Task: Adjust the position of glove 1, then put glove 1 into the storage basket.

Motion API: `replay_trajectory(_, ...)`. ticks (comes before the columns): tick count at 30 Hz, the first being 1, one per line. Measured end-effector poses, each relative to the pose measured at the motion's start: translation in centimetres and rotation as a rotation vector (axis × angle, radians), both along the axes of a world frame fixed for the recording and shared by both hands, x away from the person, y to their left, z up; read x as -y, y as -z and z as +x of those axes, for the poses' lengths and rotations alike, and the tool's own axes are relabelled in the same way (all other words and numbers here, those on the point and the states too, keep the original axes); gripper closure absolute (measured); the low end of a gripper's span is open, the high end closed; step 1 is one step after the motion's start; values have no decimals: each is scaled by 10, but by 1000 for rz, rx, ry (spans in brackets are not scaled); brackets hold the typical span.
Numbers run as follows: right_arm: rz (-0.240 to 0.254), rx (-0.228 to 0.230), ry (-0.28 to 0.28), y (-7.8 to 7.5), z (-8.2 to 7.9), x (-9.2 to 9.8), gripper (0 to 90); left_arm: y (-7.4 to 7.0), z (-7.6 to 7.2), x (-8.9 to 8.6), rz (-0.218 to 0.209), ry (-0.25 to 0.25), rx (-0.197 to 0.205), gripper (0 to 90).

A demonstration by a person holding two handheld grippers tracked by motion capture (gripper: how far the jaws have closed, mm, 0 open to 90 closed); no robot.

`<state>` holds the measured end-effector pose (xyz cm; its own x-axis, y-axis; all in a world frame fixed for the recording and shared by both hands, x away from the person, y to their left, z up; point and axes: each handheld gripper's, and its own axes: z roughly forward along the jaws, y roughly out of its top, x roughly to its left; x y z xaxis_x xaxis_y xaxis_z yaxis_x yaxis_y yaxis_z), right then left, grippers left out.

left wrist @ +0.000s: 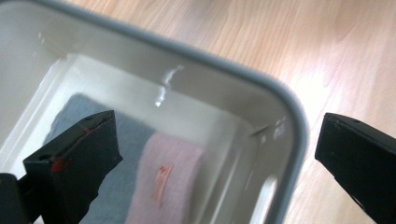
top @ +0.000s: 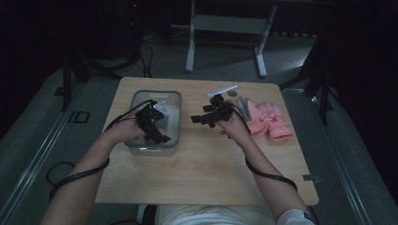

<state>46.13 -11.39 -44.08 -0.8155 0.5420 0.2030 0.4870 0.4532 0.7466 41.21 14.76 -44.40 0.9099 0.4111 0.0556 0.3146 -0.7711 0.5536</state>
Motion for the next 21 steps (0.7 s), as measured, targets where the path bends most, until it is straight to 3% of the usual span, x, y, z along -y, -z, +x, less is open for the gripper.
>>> replay_trajectory(2, -6, 12, -3, 1, -4, 8, 173, -3, -3, 6, -10, 13, 3, 0)
replay_trajectory(10, 8, 22, 79, 5, -10, 44, 135, -8, -20, 46, -26, 71, 60, 0)
replay_trajectory(15, -5, 52, 89, 5, -14, 61, 138, -5, -28, 70, -21, 115, 52, 0)
replay_trajectory(21, -11, 70, 129, 8, -14, 83, 283, 1, -37, 89, 5, 139, 72, 0)
